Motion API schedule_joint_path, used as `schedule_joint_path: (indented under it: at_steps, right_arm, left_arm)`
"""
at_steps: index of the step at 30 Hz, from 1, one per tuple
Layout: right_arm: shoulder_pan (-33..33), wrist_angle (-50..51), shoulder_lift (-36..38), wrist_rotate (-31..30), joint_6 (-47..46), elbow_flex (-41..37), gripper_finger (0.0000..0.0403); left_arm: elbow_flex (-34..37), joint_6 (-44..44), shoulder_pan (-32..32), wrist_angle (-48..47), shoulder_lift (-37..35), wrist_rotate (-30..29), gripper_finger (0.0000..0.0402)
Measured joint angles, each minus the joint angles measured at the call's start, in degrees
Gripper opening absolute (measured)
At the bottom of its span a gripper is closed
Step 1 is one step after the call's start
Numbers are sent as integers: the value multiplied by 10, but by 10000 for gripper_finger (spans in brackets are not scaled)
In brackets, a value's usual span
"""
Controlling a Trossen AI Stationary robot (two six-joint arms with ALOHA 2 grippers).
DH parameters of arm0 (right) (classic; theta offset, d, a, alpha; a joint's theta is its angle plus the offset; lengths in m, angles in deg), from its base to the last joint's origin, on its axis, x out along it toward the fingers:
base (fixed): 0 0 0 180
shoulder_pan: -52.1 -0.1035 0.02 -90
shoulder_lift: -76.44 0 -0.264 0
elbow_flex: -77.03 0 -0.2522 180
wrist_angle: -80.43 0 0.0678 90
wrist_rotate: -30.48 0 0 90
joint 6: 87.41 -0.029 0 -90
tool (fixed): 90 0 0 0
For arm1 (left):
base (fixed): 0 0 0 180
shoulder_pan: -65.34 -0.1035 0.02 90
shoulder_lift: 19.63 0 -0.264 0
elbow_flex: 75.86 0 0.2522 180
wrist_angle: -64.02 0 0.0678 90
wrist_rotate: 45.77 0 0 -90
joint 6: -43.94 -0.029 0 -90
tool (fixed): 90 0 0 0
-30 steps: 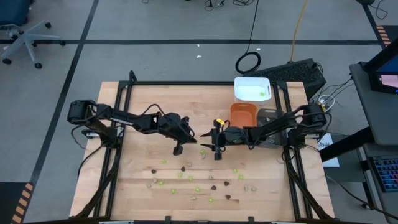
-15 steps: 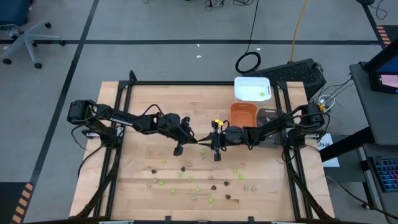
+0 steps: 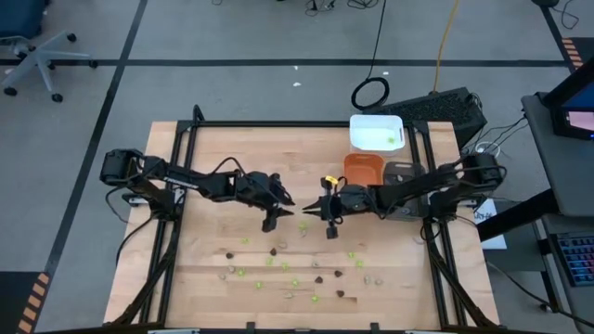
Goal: Sort Halloween decoration
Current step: Put the green spider toy into the white bin
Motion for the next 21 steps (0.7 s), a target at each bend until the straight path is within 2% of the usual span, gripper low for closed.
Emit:
schedule_joint_path:
  at_steps: [2,5,14,21]
  right_arm:
    - [-3,33,35,-1,2,0,2]
    - [-8,71,88,-1,14,0,1]
    - [-16,147,215,-3,68,0,1]
    - [-15,174,266,-32,89,0,0]
  left_arm:
    - [0,0,4,-10,0,-36,166]
    - [0,0,14,-11,0,-57,172]
    - [0,0,43,23,0,-61,173]
    - [0,-1,56,30,0,-61,173]
